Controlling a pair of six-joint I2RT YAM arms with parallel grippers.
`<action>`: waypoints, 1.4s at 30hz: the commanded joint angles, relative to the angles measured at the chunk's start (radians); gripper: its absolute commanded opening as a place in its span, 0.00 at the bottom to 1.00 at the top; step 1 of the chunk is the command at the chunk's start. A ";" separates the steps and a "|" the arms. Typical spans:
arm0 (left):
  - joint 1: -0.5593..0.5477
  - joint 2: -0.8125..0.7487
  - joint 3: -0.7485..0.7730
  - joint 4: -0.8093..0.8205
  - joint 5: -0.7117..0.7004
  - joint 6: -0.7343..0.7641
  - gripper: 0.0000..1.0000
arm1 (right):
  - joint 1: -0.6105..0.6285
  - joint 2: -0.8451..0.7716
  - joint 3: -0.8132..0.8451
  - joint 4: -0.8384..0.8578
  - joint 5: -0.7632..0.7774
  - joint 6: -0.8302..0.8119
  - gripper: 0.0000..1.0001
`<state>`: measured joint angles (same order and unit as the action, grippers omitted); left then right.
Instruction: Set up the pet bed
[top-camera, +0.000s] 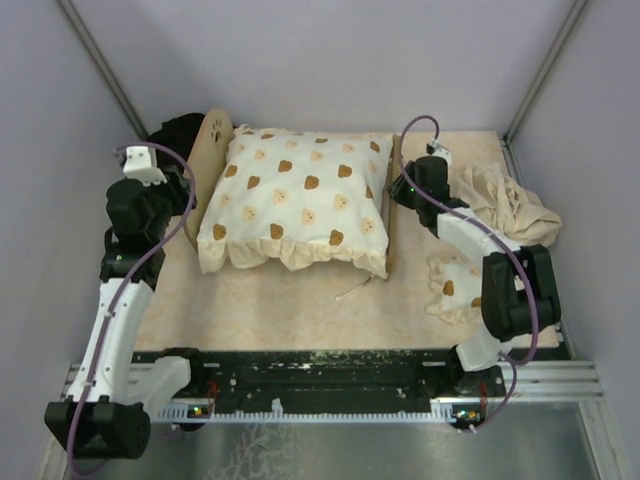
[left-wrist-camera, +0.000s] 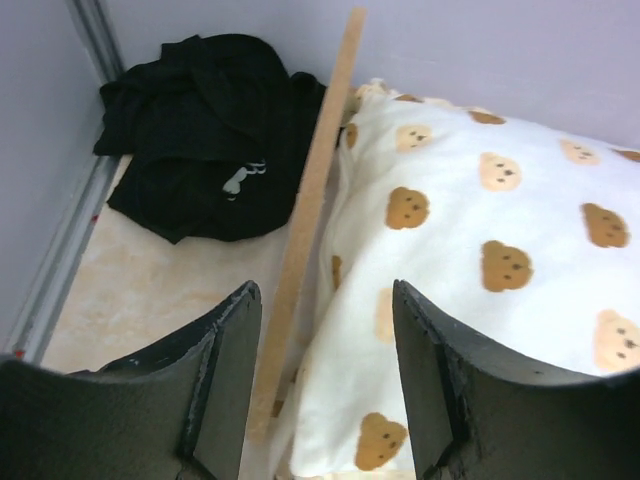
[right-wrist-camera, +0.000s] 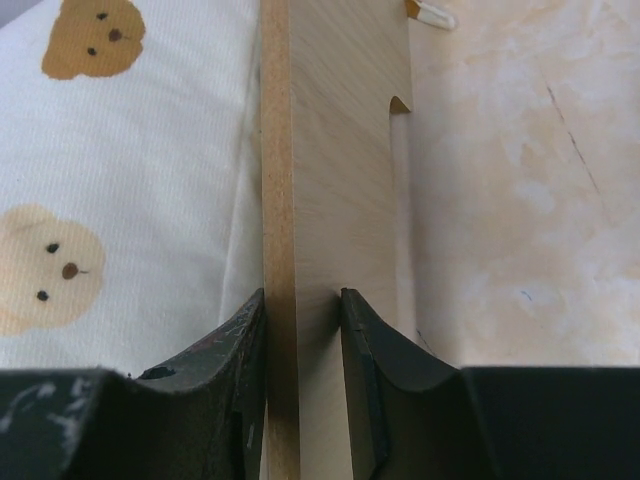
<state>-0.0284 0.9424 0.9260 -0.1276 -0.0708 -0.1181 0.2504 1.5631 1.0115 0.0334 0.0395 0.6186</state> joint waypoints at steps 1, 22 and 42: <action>-0.006 -0.002 0.092 -0.100 0.142 -0.072 0.60 | 0.020 0.078 0.107 0.063 -0.115 0.087 0.27; -0.453 -0.066 -0.129 -0.034 0.311 -0.194 0.54 | -0.008 -0.585 -0.201 -0.316 -0.354 -0.332 0.62; -0.459 -0.125 -0.238 -0.035 0.342 -0.114 0.56 | 0.220 -0.733 -0.510 -0.029 -0.266 -0.161 0.52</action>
<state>-0.4828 0.8356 0.6674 -0.1452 0.2848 -0.2760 0.4435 0.8124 0.5098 -0.1150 -0.2504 0.4488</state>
